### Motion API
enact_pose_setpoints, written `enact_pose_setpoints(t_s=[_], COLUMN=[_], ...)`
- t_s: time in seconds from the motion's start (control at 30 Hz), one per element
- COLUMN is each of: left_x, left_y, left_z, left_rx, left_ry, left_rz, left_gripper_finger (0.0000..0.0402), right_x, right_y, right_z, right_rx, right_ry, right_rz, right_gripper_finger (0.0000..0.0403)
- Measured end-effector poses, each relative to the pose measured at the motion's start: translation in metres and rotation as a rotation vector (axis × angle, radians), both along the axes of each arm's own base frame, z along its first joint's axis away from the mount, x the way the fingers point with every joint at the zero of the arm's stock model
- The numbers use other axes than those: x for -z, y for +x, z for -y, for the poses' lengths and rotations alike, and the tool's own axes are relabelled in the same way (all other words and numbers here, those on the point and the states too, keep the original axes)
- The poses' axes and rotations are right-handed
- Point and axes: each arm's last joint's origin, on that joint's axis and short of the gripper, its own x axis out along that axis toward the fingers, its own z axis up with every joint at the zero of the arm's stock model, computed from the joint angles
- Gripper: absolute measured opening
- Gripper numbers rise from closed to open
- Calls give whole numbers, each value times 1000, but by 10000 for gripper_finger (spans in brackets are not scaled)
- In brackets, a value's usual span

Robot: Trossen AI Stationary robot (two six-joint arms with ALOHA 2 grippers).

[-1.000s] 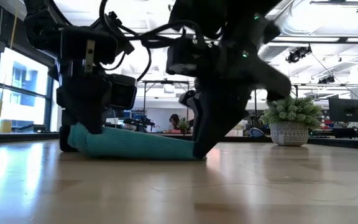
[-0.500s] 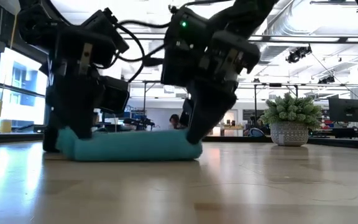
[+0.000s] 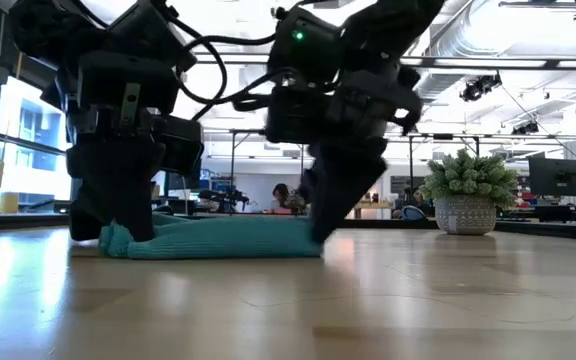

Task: Roll microfiber towels into tight, uniform cylinder then place into a basket
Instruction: Roll the blue microfiber towel

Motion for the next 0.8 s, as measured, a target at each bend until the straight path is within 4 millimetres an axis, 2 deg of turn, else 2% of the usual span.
enact_pose_setpoints(t_s=[0.17, 0.3, 0.43, 0.57, 0.7, 0.8], left_x=[0, 0, 0, 0, 0, 0], left_y=[0, 0, 0, 0, 0, 0], left_z=[0, 0, 0, 0, 0, 0], left_rx=[-3, -3, -2, 10, 11, 12], left_ry=[5, 5, 4, -2, -4, -5], left_rz=[1, 1, 0, 2, 3, 3], left_gripper_finger=[8, 8, 8, 8, 8, 8], right_x=[-25, -34, -32, -28, -30, -30], right_y=[-7, -10, -13, -18, -28, -34], right_z=[-2, -22, -48, -70, -89, -103], right_rx=[-83, -234, -356, -364, -352, -369], right_ry=[-38, -129, -375, -582, -705, -736], right_rz=[21, 124, 202, 214, 211, 218], right_gripper_finger=[120, 132, 118, 94, 70, 56])
